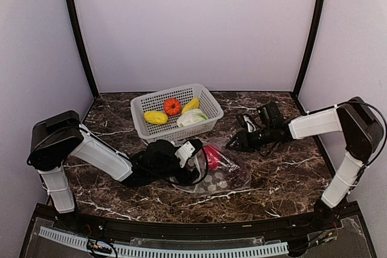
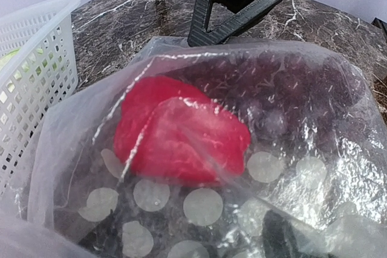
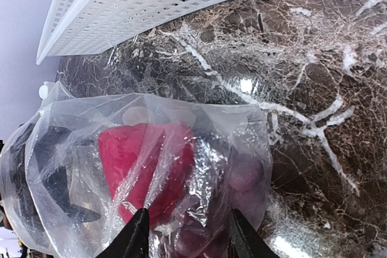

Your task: Open the zip-top bag and remove the fake food

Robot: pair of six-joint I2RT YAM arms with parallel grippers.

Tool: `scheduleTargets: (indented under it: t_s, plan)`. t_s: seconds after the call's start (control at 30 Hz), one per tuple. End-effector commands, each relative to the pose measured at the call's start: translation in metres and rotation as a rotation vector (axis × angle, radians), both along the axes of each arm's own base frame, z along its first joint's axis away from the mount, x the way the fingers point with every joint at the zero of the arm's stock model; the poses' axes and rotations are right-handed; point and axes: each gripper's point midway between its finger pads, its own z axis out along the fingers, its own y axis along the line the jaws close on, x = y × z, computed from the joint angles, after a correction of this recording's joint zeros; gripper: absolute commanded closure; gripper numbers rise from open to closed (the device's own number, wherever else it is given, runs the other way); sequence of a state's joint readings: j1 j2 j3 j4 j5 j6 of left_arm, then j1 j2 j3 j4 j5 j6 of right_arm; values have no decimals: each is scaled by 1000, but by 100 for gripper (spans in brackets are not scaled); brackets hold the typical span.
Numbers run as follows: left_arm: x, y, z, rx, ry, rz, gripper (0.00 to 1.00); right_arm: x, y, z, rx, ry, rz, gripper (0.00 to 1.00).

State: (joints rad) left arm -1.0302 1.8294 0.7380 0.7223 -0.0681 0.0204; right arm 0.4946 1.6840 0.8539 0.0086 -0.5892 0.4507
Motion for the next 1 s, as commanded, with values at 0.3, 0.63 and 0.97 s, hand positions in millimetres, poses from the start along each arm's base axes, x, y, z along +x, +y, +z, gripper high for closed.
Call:
scheduleTargets:
  t_s: [0.3,0.63,0.97]
  plan:
    - [13,-4,4,-62,29,49,19,-2,21,25,138,-50,63,100]
    - [6,-13,1,-88,56,-2,1,-50,54,22,169,-3,175,100]
    - [6,-22,-17,-59,114,-18,1,-84,80,12,192,52,260,100]
